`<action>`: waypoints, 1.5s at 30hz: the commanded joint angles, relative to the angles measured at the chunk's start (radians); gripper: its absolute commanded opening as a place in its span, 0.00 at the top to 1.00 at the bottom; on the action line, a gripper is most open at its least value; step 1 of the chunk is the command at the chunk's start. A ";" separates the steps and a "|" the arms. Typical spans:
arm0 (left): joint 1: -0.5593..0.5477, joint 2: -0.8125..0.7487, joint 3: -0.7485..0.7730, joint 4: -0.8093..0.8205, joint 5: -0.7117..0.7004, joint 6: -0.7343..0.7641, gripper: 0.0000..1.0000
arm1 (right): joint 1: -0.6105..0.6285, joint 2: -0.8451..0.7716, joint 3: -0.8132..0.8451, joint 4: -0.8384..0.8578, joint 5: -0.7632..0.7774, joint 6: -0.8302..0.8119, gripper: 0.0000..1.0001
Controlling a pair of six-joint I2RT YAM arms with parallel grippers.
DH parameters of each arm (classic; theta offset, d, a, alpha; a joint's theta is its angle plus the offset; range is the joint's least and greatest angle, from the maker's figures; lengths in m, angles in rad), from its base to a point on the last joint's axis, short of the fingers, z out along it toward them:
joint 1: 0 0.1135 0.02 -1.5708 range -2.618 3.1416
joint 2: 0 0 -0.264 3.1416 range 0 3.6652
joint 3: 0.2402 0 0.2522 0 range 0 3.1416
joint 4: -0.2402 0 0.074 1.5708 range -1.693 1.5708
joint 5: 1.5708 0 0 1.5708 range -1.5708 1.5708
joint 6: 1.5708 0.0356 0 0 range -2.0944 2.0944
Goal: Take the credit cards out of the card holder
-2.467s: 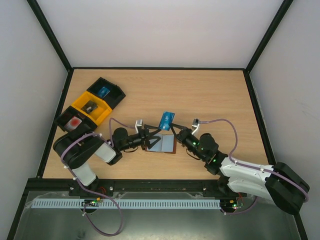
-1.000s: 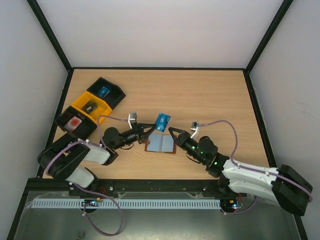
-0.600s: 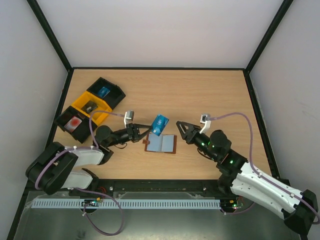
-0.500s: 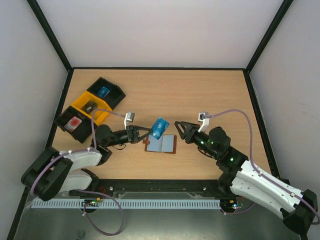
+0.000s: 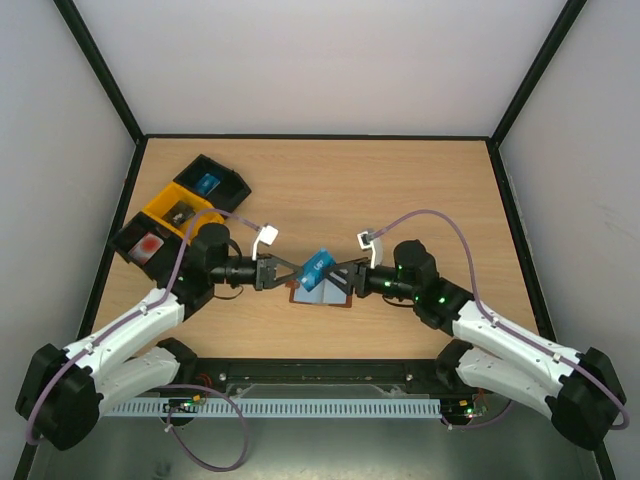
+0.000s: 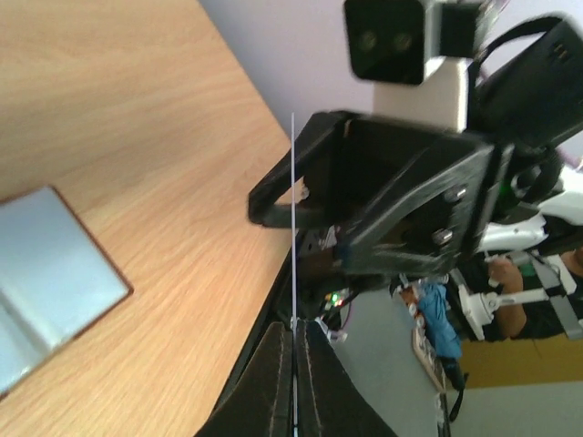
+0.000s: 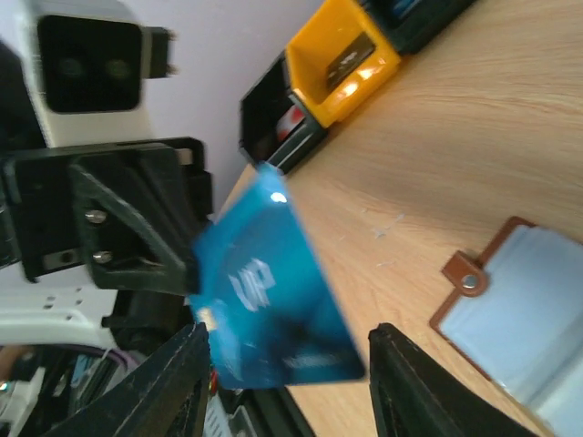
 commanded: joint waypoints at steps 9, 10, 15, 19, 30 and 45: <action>0.008 -0.010 0.012 -0.141 0.116 0.082 0.97 | -0.004 -0.014 -0.068 0.206 -0.150 0.075 0.96; 0.011 -0.015 0.015 -0.151 0.108 0.089 0.93 | -0.004 -0.015 -0.075 0.217 -0.149 0.083 0.98; 0.015 -0.076 0.002 -0.138 0.008 -0.009 0.55 | -0.005 -0.052 -0.143 0.349 -0.088 0.187 0.98; 0.015 -0.175 -0.063 0.016 -0.086 -0.203 0.33 | -0.004 -0.060 -0.198 0.498 -0.009 0.316 0.98; 0.015 -0.325 -0.173 0.162 -0.315 -0.449 0.20 | -0.003 0.149 -0.259 1.056 0.070 0.659 0.98; -0.007 -0.152 -0.201 0.368 -0.310 -0.531 0.40 | 0.011 0.365 -0.240 1.236 0.137 0.761 0.98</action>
